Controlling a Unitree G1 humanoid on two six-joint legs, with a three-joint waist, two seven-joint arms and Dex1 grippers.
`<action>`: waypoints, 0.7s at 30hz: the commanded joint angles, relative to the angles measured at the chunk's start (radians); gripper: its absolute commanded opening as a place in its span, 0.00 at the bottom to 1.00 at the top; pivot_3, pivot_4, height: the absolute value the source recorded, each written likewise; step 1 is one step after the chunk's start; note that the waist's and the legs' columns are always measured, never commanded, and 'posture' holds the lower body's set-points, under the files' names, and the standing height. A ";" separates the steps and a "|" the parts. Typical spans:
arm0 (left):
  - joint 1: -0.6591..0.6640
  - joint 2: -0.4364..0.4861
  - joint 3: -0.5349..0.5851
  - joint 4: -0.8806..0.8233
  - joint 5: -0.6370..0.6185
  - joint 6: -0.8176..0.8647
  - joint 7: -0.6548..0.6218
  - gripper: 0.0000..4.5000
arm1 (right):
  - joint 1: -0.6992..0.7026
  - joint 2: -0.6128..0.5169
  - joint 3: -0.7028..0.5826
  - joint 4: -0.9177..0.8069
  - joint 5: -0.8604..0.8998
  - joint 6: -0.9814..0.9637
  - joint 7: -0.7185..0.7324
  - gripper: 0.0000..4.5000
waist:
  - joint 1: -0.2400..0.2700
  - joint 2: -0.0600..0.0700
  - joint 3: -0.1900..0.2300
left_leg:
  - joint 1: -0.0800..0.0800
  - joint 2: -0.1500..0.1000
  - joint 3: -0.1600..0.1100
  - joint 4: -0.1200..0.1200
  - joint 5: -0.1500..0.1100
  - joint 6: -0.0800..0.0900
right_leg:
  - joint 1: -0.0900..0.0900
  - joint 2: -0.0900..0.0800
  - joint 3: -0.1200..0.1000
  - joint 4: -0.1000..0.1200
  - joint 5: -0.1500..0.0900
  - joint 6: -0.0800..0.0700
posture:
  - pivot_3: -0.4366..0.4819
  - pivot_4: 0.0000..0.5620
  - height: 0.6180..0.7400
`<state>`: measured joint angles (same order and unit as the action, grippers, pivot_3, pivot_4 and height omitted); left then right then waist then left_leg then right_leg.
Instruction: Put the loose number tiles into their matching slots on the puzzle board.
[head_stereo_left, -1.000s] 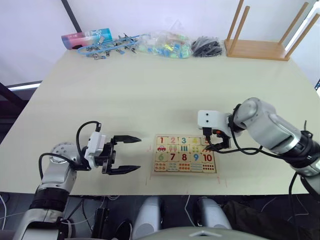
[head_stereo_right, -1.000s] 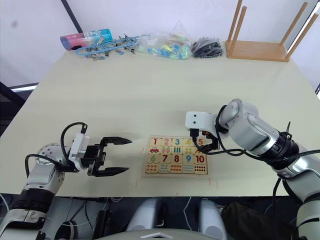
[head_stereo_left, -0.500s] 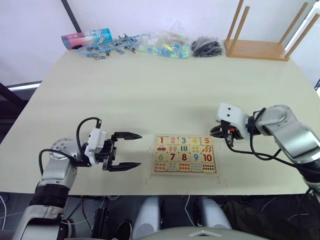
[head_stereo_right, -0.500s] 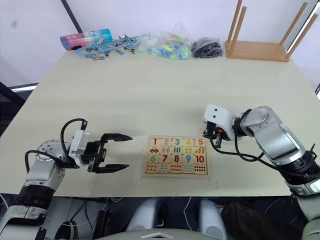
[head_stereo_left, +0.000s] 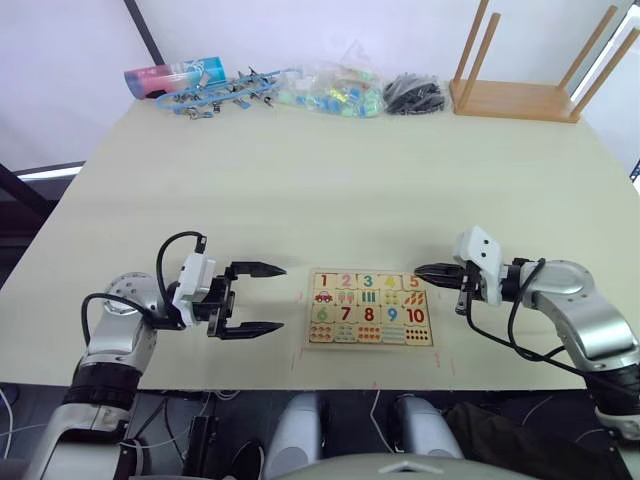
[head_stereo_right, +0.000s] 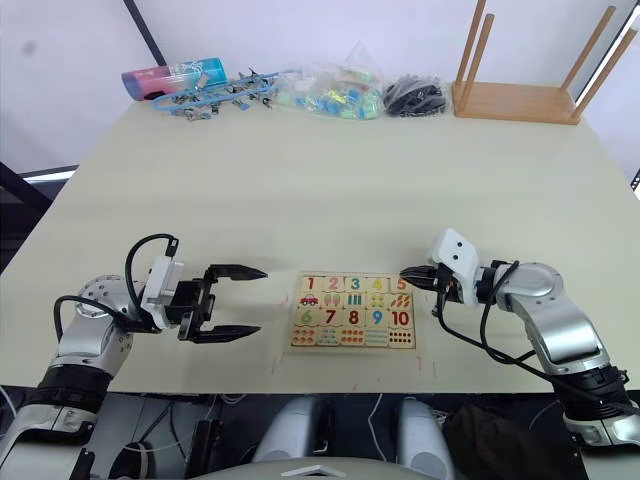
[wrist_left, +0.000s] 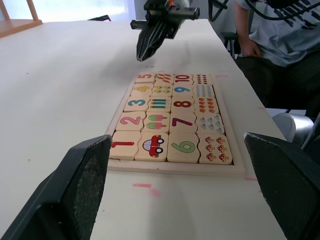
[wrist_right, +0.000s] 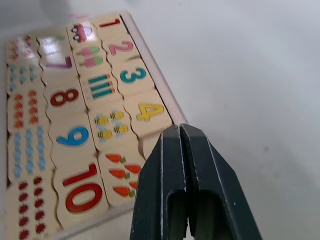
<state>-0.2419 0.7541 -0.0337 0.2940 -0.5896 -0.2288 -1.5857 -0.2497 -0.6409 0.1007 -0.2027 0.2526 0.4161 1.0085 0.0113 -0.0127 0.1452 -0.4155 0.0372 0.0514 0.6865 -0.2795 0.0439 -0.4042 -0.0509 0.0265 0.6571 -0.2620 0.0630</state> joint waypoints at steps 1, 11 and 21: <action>-0.013 0.020 -0.003 -0.001 -0.016 -0.015 -0.029 1.00 | 0.021 0.009 -0.021 0.018 0.012 -0.075 -0.001 0.01 | 0.000 0.000 0.000 | 0.000 0.000 0.000 0.000 0.000 0.000 | 0.000 0.000 0.000 0.000 0.000 0.000 | 0.48 0.27 0.98; -0.013 0.030 -0.007 0.002 -0.023 -0.018 -0.029 1.00 | 0.049 0.036 -0.019 0.100 0.009 -0.135 -0.025 0.01 | 0.001 0.000 0.000 | 0.000 0.000 0.000 0.000 0.000 0.000 | 0.000 0.000 0.000 0.000 0.000 0.000 | 0.48 0.27 0.98; -0.015 0.041 -0.015 0.011 -0.029 -0.027 -0.029 1.00 | 0.073 0.057 0.015 0.116 0.006 -0.134 -0.030 0.01 | 0.000 0.000 0.000 | 0.000 0.000 0.000 0.000 0.000 0.000 | 0.000 0.000 0.000 0.000 0.000 0.000 | 0.48 0.27 0.98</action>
<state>-0.2504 0.7805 -0.0499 0.3076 -0.5930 -0.2403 -1.5857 -0.1895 -0.5835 0.1014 -0.0733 0.2573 0.2819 0.9745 0.0117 -0.0129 0.1451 -0.4149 0.0372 0.0515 0.6866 -0.2795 0.0439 -0.4037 -0.0506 0.0267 0.6571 -0.2620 0.0629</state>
